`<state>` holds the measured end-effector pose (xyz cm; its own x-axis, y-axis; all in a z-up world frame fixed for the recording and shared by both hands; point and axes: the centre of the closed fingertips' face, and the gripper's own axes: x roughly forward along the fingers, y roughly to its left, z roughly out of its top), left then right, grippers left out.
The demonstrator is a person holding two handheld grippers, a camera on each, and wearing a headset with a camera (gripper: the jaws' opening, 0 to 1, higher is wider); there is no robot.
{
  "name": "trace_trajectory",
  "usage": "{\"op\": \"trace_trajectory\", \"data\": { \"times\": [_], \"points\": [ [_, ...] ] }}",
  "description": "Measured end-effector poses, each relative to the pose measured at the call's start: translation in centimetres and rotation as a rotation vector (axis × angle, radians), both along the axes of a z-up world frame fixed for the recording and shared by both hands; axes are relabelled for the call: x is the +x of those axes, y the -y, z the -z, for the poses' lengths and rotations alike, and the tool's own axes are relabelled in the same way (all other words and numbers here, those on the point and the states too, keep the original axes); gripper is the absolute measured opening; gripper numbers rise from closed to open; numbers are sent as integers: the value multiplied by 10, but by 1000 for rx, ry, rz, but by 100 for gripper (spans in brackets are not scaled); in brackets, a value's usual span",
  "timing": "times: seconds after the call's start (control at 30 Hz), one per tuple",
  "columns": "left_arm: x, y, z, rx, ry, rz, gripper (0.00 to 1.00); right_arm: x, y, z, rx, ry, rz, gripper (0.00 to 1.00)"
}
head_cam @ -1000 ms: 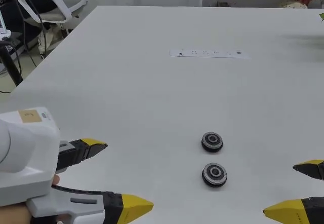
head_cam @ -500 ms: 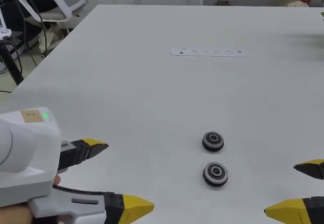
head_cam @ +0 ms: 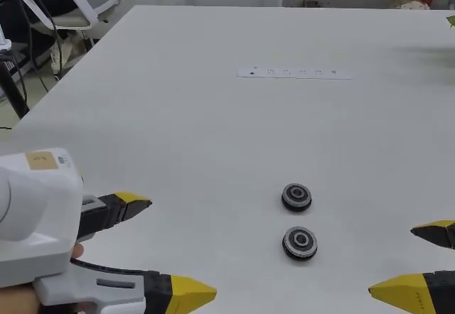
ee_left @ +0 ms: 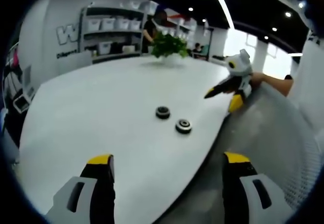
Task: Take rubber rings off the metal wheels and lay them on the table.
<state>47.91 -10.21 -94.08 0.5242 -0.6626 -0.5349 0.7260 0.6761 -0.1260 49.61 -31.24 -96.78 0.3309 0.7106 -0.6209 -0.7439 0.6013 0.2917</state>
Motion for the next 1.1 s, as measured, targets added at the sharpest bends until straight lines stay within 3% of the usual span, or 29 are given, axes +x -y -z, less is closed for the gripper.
{"op": "trace_trajectory", "data": {
  "times": [0.33, 0.63, 0.8, 0.93, 1.0, 1.1],
  "points": [
    [3, 3, -9, 48, 21, 69, 90, 10, 3, -14, 18, 46, 25, 84],
    [28, 13, -37, 75, 102, 128, 90, 35, 1, -45, 53, 136, 33, 79],
    [43, 31, -50, 85, 156, 187, 90, 48, -11, -63, 75, 188, 4, 76],
    [53, 46, -57, 89, 178, 235, 89, 56, -23, -73, 81, 230, -33, 73],
    [59, 56, -62, 77, 195, 263, 89, 61, -31, -77, 85, 255, -58, 71],
    [70, 75, -72, 25, 224, 297, 87, 67, -41, -81, 78, 278, -94, 67]
  ]
}}
